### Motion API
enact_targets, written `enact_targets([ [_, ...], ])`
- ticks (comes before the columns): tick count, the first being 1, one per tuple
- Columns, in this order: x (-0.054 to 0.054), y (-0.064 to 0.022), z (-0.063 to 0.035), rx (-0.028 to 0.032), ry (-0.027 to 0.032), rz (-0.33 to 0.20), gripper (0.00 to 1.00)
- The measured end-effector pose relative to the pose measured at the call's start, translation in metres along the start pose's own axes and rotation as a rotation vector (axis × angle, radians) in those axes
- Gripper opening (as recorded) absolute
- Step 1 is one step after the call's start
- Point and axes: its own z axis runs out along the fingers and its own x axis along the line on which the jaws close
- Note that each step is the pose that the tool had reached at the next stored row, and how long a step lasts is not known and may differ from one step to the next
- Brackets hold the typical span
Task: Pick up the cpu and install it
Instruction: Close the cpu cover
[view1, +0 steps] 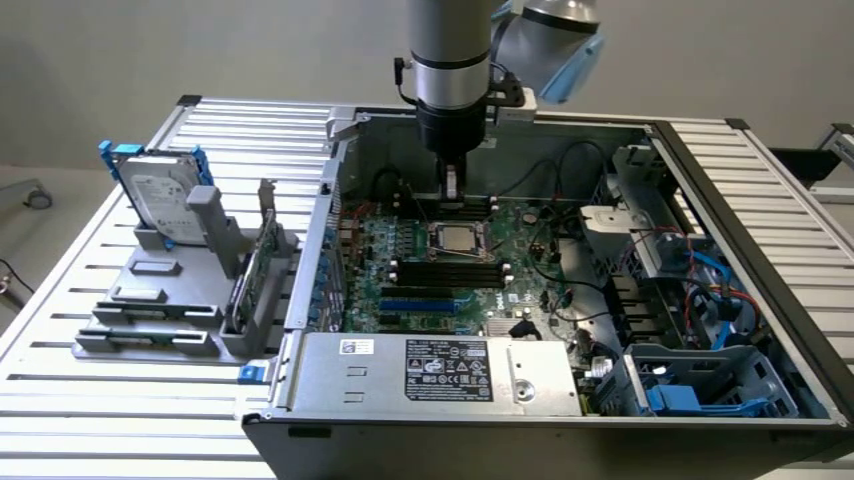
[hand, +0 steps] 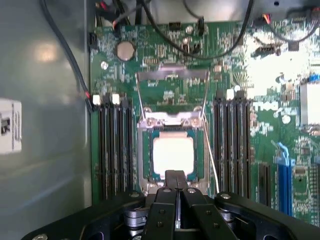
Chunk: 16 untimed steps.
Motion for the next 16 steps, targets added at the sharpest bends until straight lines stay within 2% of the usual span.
enact_targets([
  [9, -0.002, 0.0430, -0.0138, 0.0019, 0.0035, 0.001, 0.11],
  [16, -0.002, 0.0747, -0.0136, 0.0021, 0.0081, 0.001, 0.11],
])
